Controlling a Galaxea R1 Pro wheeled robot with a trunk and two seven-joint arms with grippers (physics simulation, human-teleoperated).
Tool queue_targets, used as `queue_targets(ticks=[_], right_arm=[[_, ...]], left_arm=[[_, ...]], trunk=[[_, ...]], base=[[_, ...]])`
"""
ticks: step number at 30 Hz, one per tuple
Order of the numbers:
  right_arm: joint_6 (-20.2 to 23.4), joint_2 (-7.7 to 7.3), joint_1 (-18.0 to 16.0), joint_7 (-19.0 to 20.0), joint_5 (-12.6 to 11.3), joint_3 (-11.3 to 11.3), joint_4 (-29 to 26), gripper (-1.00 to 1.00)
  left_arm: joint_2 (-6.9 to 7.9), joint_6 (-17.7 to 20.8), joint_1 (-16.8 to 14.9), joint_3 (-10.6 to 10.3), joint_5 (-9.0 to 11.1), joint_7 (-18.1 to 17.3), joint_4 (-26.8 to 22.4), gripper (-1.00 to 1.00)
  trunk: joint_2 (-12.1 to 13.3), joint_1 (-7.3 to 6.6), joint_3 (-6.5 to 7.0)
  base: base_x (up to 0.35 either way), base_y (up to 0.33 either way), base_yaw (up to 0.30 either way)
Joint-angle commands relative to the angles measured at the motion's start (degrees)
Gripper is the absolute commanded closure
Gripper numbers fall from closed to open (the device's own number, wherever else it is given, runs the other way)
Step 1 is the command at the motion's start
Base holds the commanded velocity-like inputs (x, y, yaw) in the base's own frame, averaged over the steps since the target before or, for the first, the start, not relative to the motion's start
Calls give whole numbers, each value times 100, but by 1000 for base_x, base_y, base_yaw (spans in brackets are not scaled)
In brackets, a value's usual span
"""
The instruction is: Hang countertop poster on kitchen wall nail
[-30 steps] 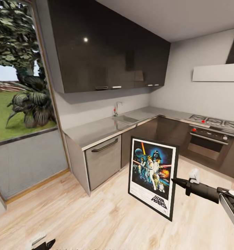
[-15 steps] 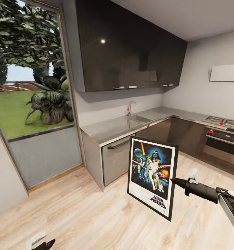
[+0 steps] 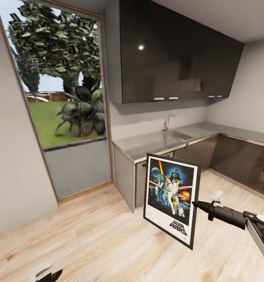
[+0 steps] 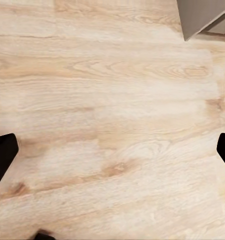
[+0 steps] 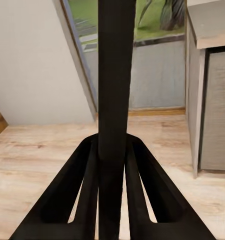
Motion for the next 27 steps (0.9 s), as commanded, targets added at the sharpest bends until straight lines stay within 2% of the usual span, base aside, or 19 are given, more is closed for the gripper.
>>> queue_targets(ticks=[1,11,18,27], right_arm=[[85,-1,-1,52,-42,-6,0,100],[85,14,-1,51,-42,-4,-8,100],[85,17,-1,51,-42,-5,-8,100],[85,25,-1,-106,-42,7,-8,100]], left_arm=[[-1,30,-3,16,45,-28,6,-100],[8,30,-3,25,46,-28,7,-100],[21,30,-3,27,46,-28,4,-100],[25,31,-3,27,46,-34,8,-100]], trunk=[[-5,2,-3],[-5,2,-3],[-5,2,-4],[-5,2,-23]], base=[[-10,194,290],[-63,267,290],[-37,289,142],[-3,293,253]])
